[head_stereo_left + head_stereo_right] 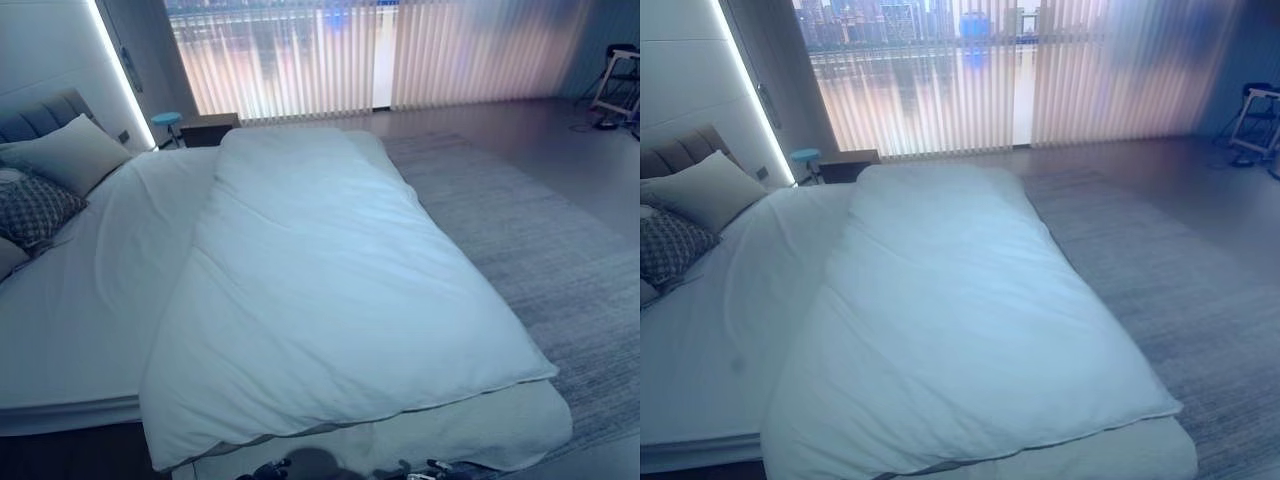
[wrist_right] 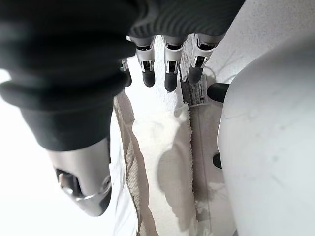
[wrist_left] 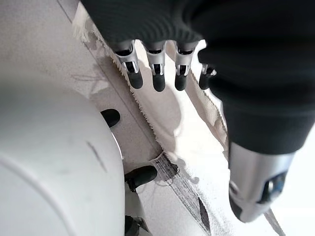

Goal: Make the bed

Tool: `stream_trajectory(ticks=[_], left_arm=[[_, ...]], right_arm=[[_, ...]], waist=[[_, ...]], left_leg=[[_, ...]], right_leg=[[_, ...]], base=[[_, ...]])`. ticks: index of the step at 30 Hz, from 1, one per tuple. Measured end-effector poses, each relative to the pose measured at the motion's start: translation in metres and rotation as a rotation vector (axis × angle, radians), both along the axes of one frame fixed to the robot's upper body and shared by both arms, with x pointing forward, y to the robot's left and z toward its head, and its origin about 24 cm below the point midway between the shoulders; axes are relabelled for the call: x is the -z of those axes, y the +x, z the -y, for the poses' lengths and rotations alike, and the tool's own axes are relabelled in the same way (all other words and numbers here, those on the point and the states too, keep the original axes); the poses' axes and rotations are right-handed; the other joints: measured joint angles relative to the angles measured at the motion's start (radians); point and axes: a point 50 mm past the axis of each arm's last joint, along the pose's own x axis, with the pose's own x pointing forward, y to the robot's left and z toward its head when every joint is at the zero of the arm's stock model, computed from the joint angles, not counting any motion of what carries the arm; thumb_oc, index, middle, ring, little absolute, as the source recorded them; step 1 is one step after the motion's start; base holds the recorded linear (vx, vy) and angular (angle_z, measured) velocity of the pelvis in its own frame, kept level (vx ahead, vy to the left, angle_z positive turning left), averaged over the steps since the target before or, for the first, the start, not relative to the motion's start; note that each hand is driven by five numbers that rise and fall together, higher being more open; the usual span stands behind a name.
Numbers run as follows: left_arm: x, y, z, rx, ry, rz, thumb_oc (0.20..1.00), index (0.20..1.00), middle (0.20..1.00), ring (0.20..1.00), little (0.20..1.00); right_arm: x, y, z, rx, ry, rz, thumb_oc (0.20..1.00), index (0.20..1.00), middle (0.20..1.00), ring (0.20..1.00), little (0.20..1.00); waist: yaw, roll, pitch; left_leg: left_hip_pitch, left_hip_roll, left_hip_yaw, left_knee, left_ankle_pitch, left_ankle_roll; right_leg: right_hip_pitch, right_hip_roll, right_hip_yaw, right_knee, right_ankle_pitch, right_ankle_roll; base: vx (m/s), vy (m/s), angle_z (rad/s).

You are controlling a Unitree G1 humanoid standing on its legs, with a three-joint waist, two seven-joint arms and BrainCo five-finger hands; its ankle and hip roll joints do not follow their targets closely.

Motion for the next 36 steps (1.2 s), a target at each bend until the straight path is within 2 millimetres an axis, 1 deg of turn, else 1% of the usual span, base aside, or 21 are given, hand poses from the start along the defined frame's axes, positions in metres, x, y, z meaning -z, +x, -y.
stream_trajectory(ticks=[4,6,8,10,11,13,14,16,19,20,21,22,23,24,25,26,28,29,32,34,36], left_arm=[[0.0,0.001,0.0,-0.03,-0.01,0.004,1.0,1.0,1.0,1.0,1.0],[-0.001,0.002,-0.002,-0.111,-0.03,0.007,1.0,1.0,1.0,1.0,1.0],[-0.001,0.003,-0.005,-0.252,-0.068,0.016,1.0,1.0,1.0,1.0,1.0],[-0.004,0.01,-0.007,-0.427,-0.111,0.055,1.0,1.0,1.0,1.0,1.0],[-0.007,0.018,-0.009,-0.514,-0.137,0.092,1.0,1.0,1.0,1.0,1.0],[-0.011,0.028,-0.011,-0.617,-0.177,0.127,1.0,1.0,1.0,1.0,1.0],[-0.021,0.051,-0.013,-0.693,-0.233,0.2,1.0,1.0,1.0,1.0,1.0],[-0.031,0.073,-0.01,-0.78,-0.301,0.26,1.0,1.0,1.0,1.0,1.0],[-0.059,0.118,-0.009,-0.883,-0.412,0.392,1.0,1.0,1.0,1.0,1.0],[-0.065,0.126,-0.009,-0.899,-0.432,0.418,1.0,1.0,1.0,1.0,1.0],[-0.076,0.141,-0.002,-0.953,-0.504,0.45,1.0,1.0,1.0,1.0,1.0],[-0.084,0.15,-0.003,-0.973,-0.538,0.485,1.0,1.0,1.0,1.0,1.0],[-0.096,0.163,0.003,-0.981,-0.586,0.525,1.0,1.0,1.0,1.0,1.0],[-0.108,0.177,0.004,-0.983,-0.618,0.559,1.0,1.0,1.0,1.0,1.0],[-0.113,0.181,0.005,-0.987,-0.633,0.57,1.0,1.0,1.0,1.0,1.0],[-0.122,0.191,0.012,-1.004,-0.684,0.585,1.0,1.0,1.0,1.0,1.0],[-0.132,0.198,0.009,-1.094,-0.761,0.619,1.0,1.0,1.0,1.0,1.0],[-0.138,0.203,0.008,-1.126,-0.796,0.641,1.0,1.0,1.0,1.0,1.0],[-0.147,0.21,0.002,-1.201,-0.849,0.667,1.0,1.0,1.0,1.0,1.0],[-0.156,0.217,0.003,-1.221,-0.886,0.678,1.0,1.0,1.0,1.0,1.0],[-0.166,0.225,0.001,-1.247,-0.922,0.695,1.0,1.0,1.0,1.0,1.0]], right_arm=[[0.0,0.0,0.0,0.002,0.001,0.002,1.0,1.0,1.0,1.0,1.0],[0.0,0.002,-0.001,0.011,0.006,0.008,1.0,1.0,1.0,1.0,1.0],[0.0,0.0,-0.001,0.035,0.015,0.009,1.0,1.0,1.0,1.0,1.0],[-0.001,0.004,-0.002,0.051,0.026,0.025,1.0,1.0,1.0,1.0,1.0],[-0.003,0.007,-0.003,0.06,0.035,0.048,1.0,1.0,1.0,1.0,1.0],[-0.004,0.012,-0.005,0.065,0.044,0.066,1.0,1.0,1.0,1.0,1.0],[-0.008,0.022,-0.008,0.053,0.056,0.101,1.0,1.0,1.0,1.0,1.0],[-0.013,0.039,-0.013,0.047,0.069,0.148,1.0,1.0,1.0,1.0,1.0],[-0.025,0.068,-0.021,0.057,0.099,0.24,1.0,1.0,1.0,1.0,1.0],[-0.029,0.075,-0.023,0.062,0.104,0.262,1.0,1.0,1.0,1.0,1.0],[-0.036,0.088,-0.025,0.07,0.121,0.312,1.0,1.0,1.0,1.0,1.0],[-0.041,0.095,-0.025,0.073,0.132,0.342,1.0,1.0,1.0,1.0,1.0],[-0.049,0.108,-0.027,0.074,0.145,0.384,1.0,1.0,1.0,1.0,1.0],[-0.056,0.12,-0.029,0.086,0.154,0.418,1.0,1.0,1.0,1.0,1.0],[-0.059,0.125,-0.029,0.091,0.157,0.431,1.0,1.0,1.0,1.0,1.0],[-0.065,0.133,-0.031,0.095,0.165,0.456,1.0,1.0,1.0,1.0,1.0],[-0.074,0.143,-0.032,0.107,0.19,0.506,1.0,1.0,1.0,1.0,1.0],[-0.082,0.151,-0.034,0.108,0.204,0.542,1.0,1.0,1.0,1.0,1.0],[-0.096,0.164,-0.039,0.116,0.235,0.608,1.0,1.0,1.0,1.0,1.0],[-0.101,0.169,-0.039,0.126,0.241,0.629,1.0,1.0,1.0,1.0,1.0],[-0.105,0.173,-0.043,0.126,0.251,0.643,1.0,1.0,1.0,1.0,1.0]], waist=[[0.0,-0.007,0.009],[-0.001,-0.009,0.019],[0.0,-0.018,0.034],[0.0,-0.028,0.049],[0.0,-0.035,0.065],[-0.001,-0.046,0.081],[0.0,-0.058,0.125],[-0.002,-0.071,0.171],[-0.002,-0.093,0.249],[-0.003,-0.097,0.265],[-0.01,-0.101,0.284],[-0.021,-0.102,0.295],[-0.027,-0.103,0.321],[-0.03,-0.105,0.35],[-0.029,-0.106,0.363],[-0.03,-0.111,0.388],[-0.037,-0.121,0.397],[-0.044,-0.129,0.406],[-0.058,-0.144,0.424],[-0.058,-0.148,0.428],[-0.075,-0.157,0.435]], left_leg=[[-0.009,0.007,0.0,0.001,-0.002,-0.004],[-0.017,0.01,0.0,0.007,-0.001,-0.007],[-0.023,0.011,0.001,0.013,0.0,-0.012],[-0.042,0.012,0.001,0.021,-0.001,-0.014],[-0.055,0.011,0.0,0.026,-0.001,-0.015],[-0.082,0.01,0.0,0.038,-0.001,-0.015],[-0.121,0.011,-0.003,0.056,0.001,-0.016],[-0.151,0.012,-0.002,0.068,0.009,-0.017],[-0.207,0.012,-0.004,0.087,0.015,-0.018],[-0.215,0.012,-0.003,0.087,0.019,-0.018],[-0.255,0.01,-0.002,0.11,0.021,-0.018],[-0.282,0.011,-0.007,0.126,0.02,-0.019],[-0.306,0.007,-0.012,0.134,0.027,-0.019],[-0.348,0.005,-0.015,0.178,0.021,-0.02],[-0.36,0.004,-0.017,0.191,0.014,-0.017],[-0.374,-0.001,-0.021,0.207,0.013,-0.018],[-0.44,-0.003,-0.02,0.281,-0.016,-0.017],[-0.487,-0.005,-0.019,0.321,-0.028,-0.016],[-0.554,-0.003,-0.01,0.392,-0.048,-0.012],[-0.602,0.003,-0.002,0.448,-0.07,-0.008],[-0.639,0.006,0.001,0.484,-0.078,-0.005]], right_leg=[[-0.012,0.007,0.001,0.0,-0.002,-0.003],[-0.018,0.01,0.001,0.0,-0.002,-0.004],[-0.021,0.011,0.001,0.0,-0.004,-0.006],[-0.035,0.012,0.0,0.0,-0.003,-0.007],[-0.045,0.011,-0.001,0.0,-0.002,-0.007],[-0.069,0.011,-0.002,0.001,0.004,-0.007],[-0.105,0.009,-0.003,0.019,0.007,-0.009],[-0.145,0.007,-0.006,0.049,0.013,-0.013],[-0.216,0.003,-0.003,0.098,0.004,-0.007],[-0.223,0.002,-0.004,0.099,0.004,-0.007],[-0.265,0.0,-0.009,0.128,0.001,-0.005],[-0.29,-0.007,-0.011,0.147,-0.005,0.001],[-0.313,-0.009,-0.019,0.168,-0.007,-0.001],[-0.354,-0.019,-0.022,0.221,-0.023,0.0],[-0.368,-0.023,-0.022,0.243,-0.036,-0.003],[-0.39,-0.026,-0.025,0.277,-0.044,-0.014],[-0.46,-0.038,-0.015,0.355,-0.075,-0.016],[-0.507,-0.045,-0.01,0.397,-0.089,-0.019],[-0.568,-0.047,0.008,0.442,-0.09,-0.02],[-0.61,-0.046,0.018,0.473,-0.091,-0.022],[-0.639,-0.048,0.023,0.488,-0.091,-0.023]], base=[[0.0,0.0,0.0],[0.0,0.0,0.0],[-0.04,-0.025,0.01],[-0.12,-0.056,0.04],[-0.2,-0.055,0.01],[-0.18,-0.043,0.01],[-0.22,-0.037,-0.01],[-0.25,-0.037,-0.05],[-0.15,-0.005,-0.04],[-0.13,0.002,-0.03],[-0.16,0.0,0.09],[-0.13,0.017,0.21],[-0.13,0.018,0.26],[-0.09,0.051,0.26],[-0.1,0.066,0.19],[-0.12,0.092,0.1],[-0.05,0.063,0.0],[-0.03,0.045,-0.04],[-0.05,0.061,-0.11],[-0.04,0.035,-0.19],[-0.01,0.013,-0.04]])
